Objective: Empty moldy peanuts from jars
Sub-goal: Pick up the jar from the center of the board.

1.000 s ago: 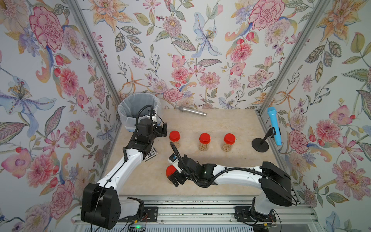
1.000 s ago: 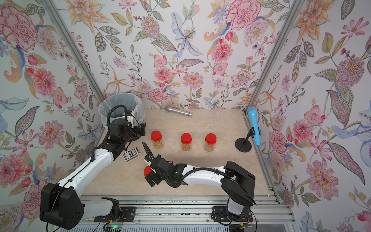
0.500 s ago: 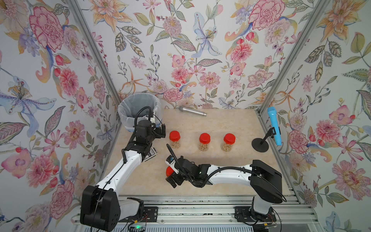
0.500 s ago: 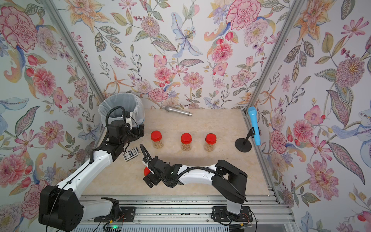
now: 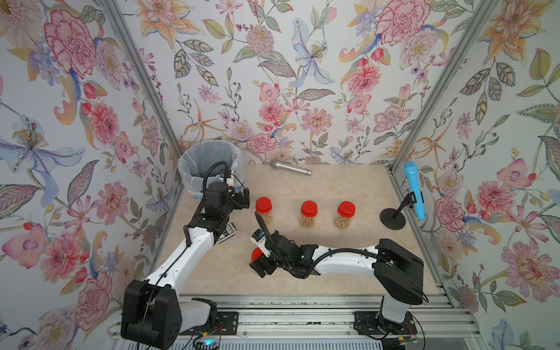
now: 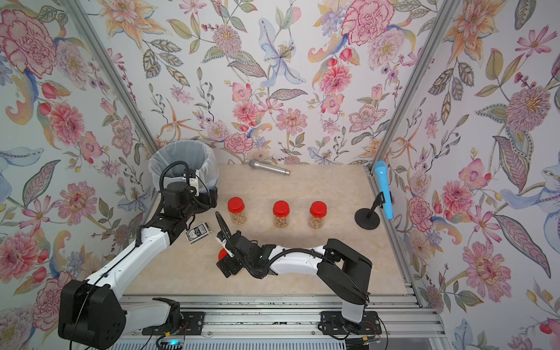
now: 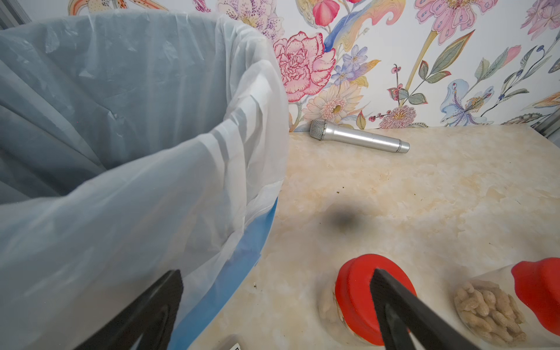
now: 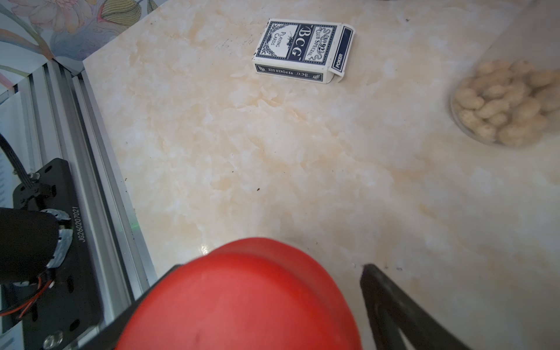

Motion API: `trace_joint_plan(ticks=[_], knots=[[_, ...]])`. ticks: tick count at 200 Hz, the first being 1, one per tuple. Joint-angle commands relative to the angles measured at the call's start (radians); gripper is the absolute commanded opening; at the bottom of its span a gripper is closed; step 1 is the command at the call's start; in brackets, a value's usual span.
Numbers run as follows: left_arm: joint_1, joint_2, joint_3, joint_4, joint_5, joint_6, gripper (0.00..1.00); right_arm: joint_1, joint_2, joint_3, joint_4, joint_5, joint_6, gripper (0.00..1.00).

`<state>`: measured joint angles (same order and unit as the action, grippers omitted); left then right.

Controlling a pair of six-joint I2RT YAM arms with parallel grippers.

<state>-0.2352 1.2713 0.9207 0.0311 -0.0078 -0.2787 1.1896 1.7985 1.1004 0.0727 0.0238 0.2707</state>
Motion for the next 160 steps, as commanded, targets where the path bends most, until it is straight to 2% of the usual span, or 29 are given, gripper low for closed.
trace_joint_plan(ticks=[1,19,42,63,93,125,160], knots=[[0.01,-0.02,-0.014,0.02,-0.026,-0.012,1.0,-0.001,0.022,-0.005,0.01,-0.012,0.017,0.9],[0.012,-0.018,-0.016,0.02,-0.026,-0.012,1.0,-0.001,0.022,-0.009,0.011,-0.01,0.016,0.85],[0.012,-0.016,-0.017,0.022,-0.026,-0.011,1.0,-0.004,0.027,-0.011,0.003,-0.004,0.019,0.74],[0.011,-0.015,-0.017,0.023,-0.031,-0.011,1.0,-0.001,0.029,-0.013,-0.004,0.008,0.017,0.71],[0.013,-0.017,-0.023,0.028,-0.036,-0.01,1.0,-0.004,0.026,-0.006,-0.017,0.025,0.012,0.62],[0.012,-0.04,-0.052,0.07,-0.037,-0.004,1.0,-0.019,-0.003,-0.013,-0.022,0.033,0.019,0.58],[0.013,-0.067,-0.085,0.114,-0.024,0.016,1.0,-0.088,-0.081,-0.037,-0.024,-0.015,0.046,0.55]])
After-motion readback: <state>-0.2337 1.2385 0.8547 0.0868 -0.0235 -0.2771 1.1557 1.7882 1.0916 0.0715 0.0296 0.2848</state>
